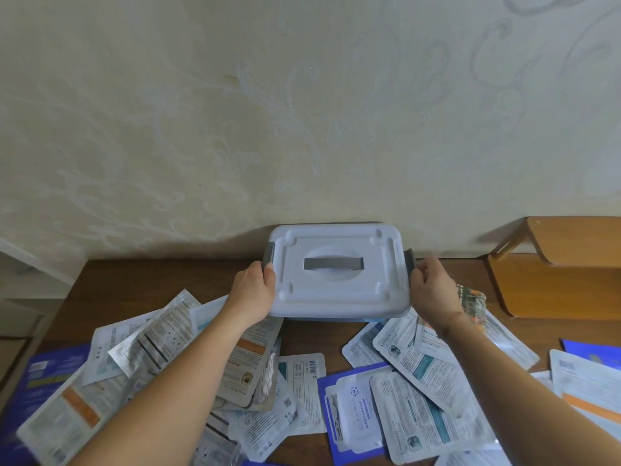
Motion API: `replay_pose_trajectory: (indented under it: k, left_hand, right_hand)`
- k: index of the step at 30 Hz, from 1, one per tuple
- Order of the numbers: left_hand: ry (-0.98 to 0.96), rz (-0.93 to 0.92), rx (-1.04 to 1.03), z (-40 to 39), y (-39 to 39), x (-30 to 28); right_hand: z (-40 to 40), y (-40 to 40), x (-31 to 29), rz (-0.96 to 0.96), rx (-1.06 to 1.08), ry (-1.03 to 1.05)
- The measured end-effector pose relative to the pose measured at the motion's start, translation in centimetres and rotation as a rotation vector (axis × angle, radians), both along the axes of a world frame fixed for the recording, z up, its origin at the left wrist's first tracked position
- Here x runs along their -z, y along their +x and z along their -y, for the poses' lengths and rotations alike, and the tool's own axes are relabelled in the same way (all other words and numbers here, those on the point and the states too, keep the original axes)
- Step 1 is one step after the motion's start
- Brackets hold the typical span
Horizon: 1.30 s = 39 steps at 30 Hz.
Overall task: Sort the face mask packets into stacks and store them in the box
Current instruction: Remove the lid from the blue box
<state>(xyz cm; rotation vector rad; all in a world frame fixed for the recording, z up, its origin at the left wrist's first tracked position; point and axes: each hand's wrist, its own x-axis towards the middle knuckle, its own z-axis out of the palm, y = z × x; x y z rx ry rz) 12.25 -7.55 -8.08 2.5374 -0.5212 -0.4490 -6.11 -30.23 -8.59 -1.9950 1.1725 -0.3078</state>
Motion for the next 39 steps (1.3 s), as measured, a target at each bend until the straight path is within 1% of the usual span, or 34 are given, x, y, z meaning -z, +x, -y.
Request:
replay_pose_trajectory:
  k: [6, 9, 12, 14, 15, 16, 17, 18, 19, 20, 21, 22, 23, 24, 25, 26, 27, 28, 30, 34, 39]
  left_hand:
    - [0.026, 0.006, 0.021, 0.2, -0.3, -0.5]
    - [-0.071, -0.118, -0.062, -0.3, 0.0, -0.2]
    - [-0.155, -0.177, -0.067, -0.9, 0.3, 0.4]
    - [-0.236, -0.288, -0.096, -1.4, 0.7, 1.0]
    - [-0.281, -0.358, -0.124, -1.7, 0.8, 1.4]
    - [-0.317, -0.389, -0.165, -2.0, 0.7, 1.6]
    - [-0.347, -0.344, -0.236, -2.3, 0.3, 2.1]
    - [-0.381, -0.241, -0.332, -2.9, -0.6, 2.7]
    - [-0.420, -0.104, -0.430, -3.4, -2.3, 3.1]
    - [-0.445, 0.053, -0.448, -4.1, -4.4, 3.7]
    - [-0.440, 0.180, -0.340, -4.7, -6.7, 4.4]
    - [-0.393, 0.265, -0.141, -5.2, -9.1, 5.3]
    - [-0.299, 0.321, 0.086, -5.7, -11.3, 7.0]
    - [-0.162, 0.354, 0.298, -5.9, -13.3, 8.2]
    - [0.010, 0.332, 0.470, -5.9, -14.7, 9.4]
    - [0.176, 0.273, 0.586, -5.7, -15.9, 9.9]
    - [0.284, 0.244, 0.653, -5.4, -16.6, 10.3]
    - [0.346, 0.232, 0.684, -5.3, -17.0, 10.7]
    - [0.397, 0.223, 0.704, -5.4, -17.1, 11.2]
    - [0.427, 0.209, 0.725, -6.5, -16.4, 11.3]
    - [0.413, 0.312, 0.775, -8.2, -15.3, 11.5]
  right_hand:
    - [0.3, 0.2, 0.7, 0.038, 0.031, 0.128]
    - [0.4, 0.1, 0.9, 0.047, 0.028, 0.159]
    - [0.7, 0.2, 1.6, 0.047, 0.030, 0.177]
    - [1.0, 0.3, 1.8, 0.053, 0.045, 0.191]
    - [1.1, 0.2, 1.9, 0.077, 0.054, 0.212]
    - [1.1, 0.0, 1.8, 0.113, 0.067, 0.229]
    - [0.8, -0.6, 1.7, 0.140, 0.084, 0.226]
    - [0.4, -1.5, 1.8, 0.153, 0.107, 0.165]
    - [-0.3, -2.7, 2.2, 0.116, 0.120, 0.031]
    - [-1.1, -4.0, 2.9, 0.013, 0.085, -0.159]
    - [-2.3, -5.3, 3.9, -0.132, -0.004, -0.353]
    - [-3.8, -6.4, 5.3, -0.265, -0.123, -0.485]
    - [-5.3, -7.1, 6.6, -0.383, -0.228, -0.518]
    - [-6.7, -7.5, 7.6, -0.461, -0.314, -0.488]
    - [-7.8, -7.8, 8.5, -0.515, -0.388, -0.428]
    - [-8.8, -8.0, 9.2, -0.547, -0.453, -0.403]
    - [-9.5, -8.1, 9.7, -0.575, -0.501, -0.406]
    - [-10.0, -8.1, 9.8, -0.584, -0.534, -0.435]
    - [-10.3, -8.4, 9.8, -0.585, -0.571, -0.458]
    - [-9.0, -10.2, 9.8, -0.642, -0.581, -0.476]
    - [-5.9, -14.9, 9.5, -0.725, -0.556, -0.504]
